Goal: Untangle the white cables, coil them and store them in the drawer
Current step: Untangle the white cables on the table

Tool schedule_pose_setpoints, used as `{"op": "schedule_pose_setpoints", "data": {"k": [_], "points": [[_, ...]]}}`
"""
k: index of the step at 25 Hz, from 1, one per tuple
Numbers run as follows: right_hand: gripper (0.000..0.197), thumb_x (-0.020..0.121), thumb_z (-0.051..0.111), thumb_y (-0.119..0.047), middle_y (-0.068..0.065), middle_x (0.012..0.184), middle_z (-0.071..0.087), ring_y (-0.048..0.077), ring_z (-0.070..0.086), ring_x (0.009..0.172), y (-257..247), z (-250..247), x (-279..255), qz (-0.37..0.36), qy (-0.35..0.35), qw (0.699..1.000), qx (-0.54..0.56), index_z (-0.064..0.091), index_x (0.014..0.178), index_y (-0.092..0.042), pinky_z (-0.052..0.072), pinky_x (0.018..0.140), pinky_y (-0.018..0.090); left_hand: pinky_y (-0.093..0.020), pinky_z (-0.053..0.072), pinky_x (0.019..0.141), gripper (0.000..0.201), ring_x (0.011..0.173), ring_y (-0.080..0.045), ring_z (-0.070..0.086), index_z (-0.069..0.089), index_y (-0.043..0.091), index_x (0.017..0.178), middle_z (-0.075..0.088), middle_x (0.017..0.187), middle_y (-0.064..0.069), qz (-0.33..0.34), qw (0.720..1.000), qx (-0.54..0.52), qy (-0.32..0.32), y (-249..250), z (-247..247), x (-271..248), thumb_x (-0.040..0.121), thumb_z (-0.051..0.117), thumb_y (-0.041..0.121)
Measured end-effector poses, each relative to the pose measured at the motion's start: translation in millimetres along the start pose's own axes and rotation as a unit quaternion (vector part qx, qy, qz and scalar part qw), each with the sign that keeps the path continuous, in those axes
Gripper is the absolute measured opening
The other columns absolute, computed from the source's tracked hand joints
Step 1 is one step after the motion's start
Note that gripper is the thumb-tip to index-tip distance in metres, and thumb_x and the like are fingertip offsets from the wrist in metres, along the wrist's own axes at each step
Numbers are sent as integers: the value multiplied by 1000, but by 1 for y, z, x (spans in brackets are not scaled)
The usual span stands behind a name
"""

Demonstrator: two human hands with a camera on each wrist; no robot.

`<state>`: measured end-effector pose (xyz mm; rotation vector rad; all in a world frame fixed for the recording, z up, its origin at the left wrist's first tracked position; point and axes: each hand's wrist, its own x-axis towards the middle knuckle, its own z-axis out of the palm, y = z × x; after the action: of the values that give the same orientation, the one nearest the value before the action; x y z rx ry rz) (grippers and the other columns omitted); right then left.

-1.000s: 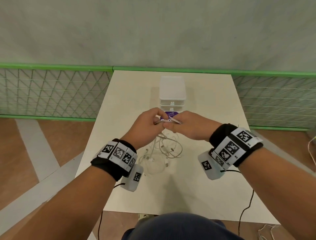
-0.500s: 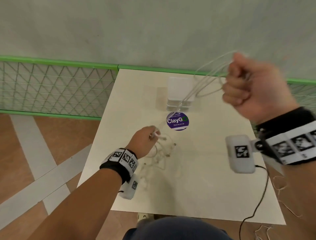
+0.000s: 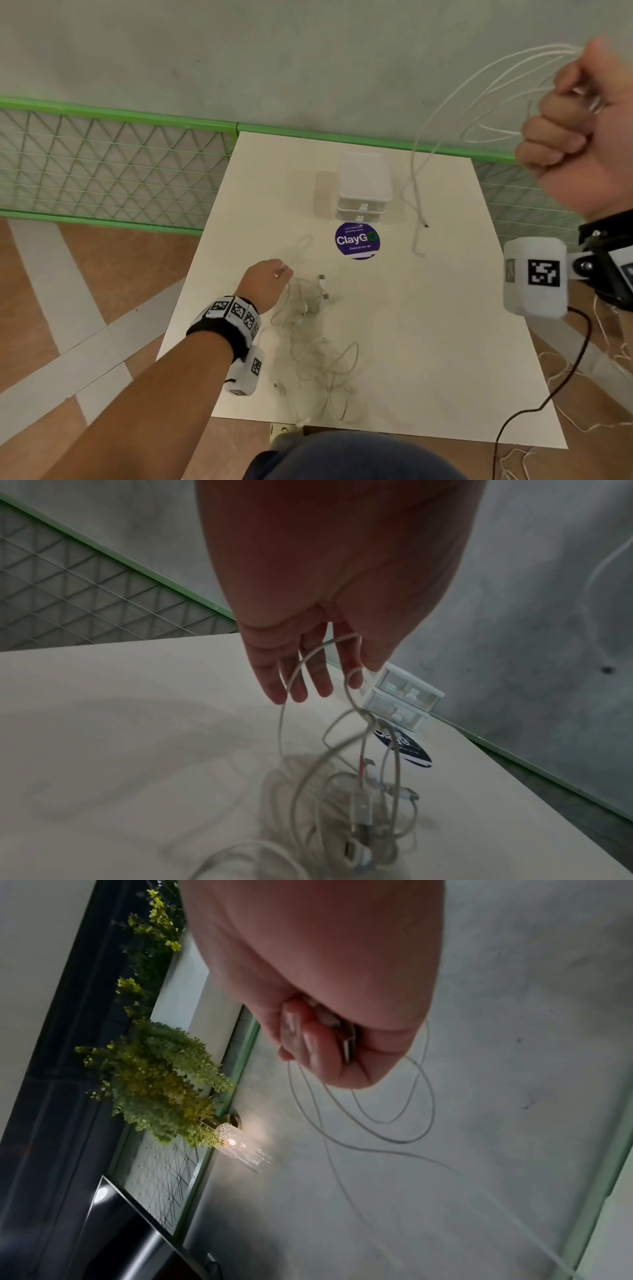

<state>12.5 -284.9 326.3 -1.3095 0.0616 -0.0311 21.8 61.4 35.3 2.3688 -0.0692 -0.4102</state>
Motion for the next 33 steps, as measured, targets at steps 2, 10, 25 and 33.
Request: {"op": "schedule_pose_setpoints", "data": {"k": [2, 10, 25, 33], "points": [[37, 100, 48, -49, -5, 47, 22, 10, 18, 42, 9, 2, 5, 4, 37, 998, -40, 50, 72, -26, 23, 41, 25, -39, 46, 74, 35, 86, -35, 63, 68, 3, 94, 69, 90, -17, -14, 1000, -8, 10, -3, -5, 0, 102, 48, 31], [23, 100, 56, -27, -3, 51, 31, 15, 24, 45, 128, 4, -1, 148, 23, 966, -210, 68, 111, -11, 21, 46, 27, -28, 45, 91, 26, 109, -25, 65, 73, 15, 114, 71, 119, -6, -56, 986, -108, 113, -1, -25, 2, 102, 51, 21], [30, 101, 48, -30, 1, 70, 54, 16, 50, 57, 174, -23, -14, 323, -7, 945, 46, 64, 83, -13, 42, 48, 25, -35, 49, 75, 62, 102, -29, 66, 64, 14, 112, 69, 109, -7, -173, 956, 235, -32, 2, 37, -27, 89, 49, 69], [45, 98, 54, -43, 0, 59, 32, 15, 27, 48, 182, -14, -45, 330, 5, 944, 21, 38, 63, -19, 19, 46, 27, -46, 47, 97, 69, 123, -40, 52, 41, 5, 137, 52, 134, -22, -226, 968, 104, 11, -14, 39, -16, 87, 68, 44]]}}
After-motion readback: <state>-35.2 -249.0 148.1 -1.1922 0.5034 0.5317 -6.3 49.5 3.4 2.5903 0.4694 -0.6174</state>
